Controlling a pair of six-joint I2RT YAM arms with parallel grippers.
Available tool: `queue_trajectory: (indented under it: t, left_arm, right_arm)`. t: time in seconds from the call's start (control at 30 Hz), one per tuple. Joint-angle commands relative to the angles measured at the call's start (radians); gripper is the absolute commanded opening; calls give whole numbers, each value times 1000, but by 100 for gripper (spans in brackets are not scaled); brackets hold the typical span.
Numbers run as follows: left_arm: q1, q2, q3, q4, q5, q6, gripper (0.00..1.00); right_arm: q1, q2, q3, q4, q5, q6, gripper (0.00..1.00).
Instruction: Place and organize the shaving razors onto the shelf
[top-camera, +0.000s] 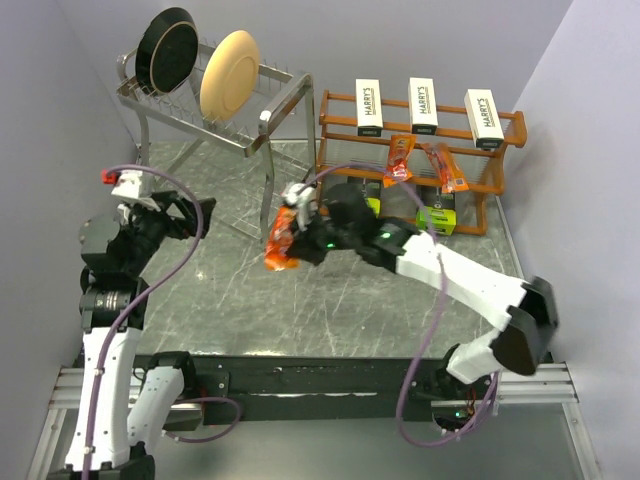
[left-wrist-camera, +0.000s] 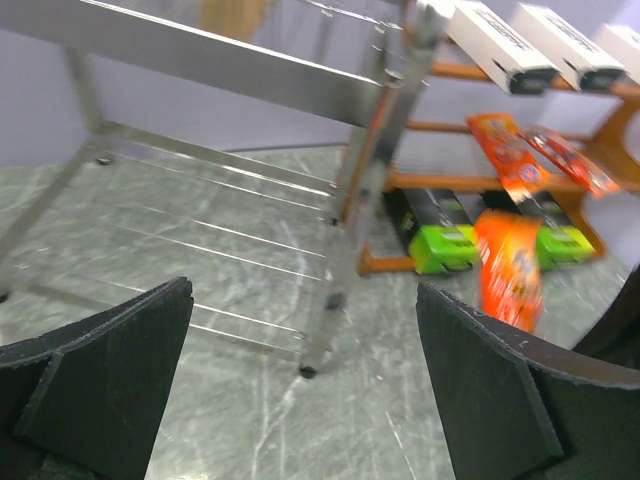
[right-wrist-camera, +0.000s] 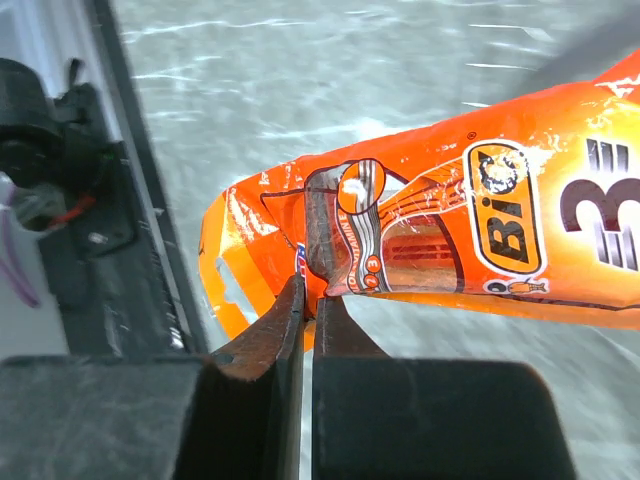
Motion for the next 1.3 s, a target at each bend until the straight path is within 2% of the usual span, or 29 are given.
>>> queue_trajectory:
  t: [0.0, 0.03, 0.13, 0.37, 0.5, 0.87, 1.0, 1.27]
  left_arm:
    - [-50, 26, -3, 59, 59, 55, 99]
    - [-52, 36, 2, 47, 62, 63, 100]
    - [-87, 57, 0, 28, 77, 79, 99]
    - [-102, 105, 17, 41, 85, 92, 100]
    - [-104, 114, 22, 36, 85, 99, 99]
    - [-111, 131, 22, 36, 111, 89, 99]
    - [-111, 131, 20, 33, 117, 86, 99]
    - [-111, 119, 9, 28, 123, 80, 99]
  right_arm:
    - [-109, -47, -61, -92, -29, -89, 4]
    - [-181, -38, -55, -91, -29, -86, 5]
    - [-293, 6, -17, -74, -17, -115, 6]
    - [-471, 173, 156, -46, -5, -176, 6]
    - [-508, 272, 244, -58, 6, -206, 6]
    - [-522, 405, 440, -121, -9, -282, 10]
    - [-528, 437, 479, -129, 12, -290, 16]
    - [-562, 477, 523, -126, 41, -298, 19]
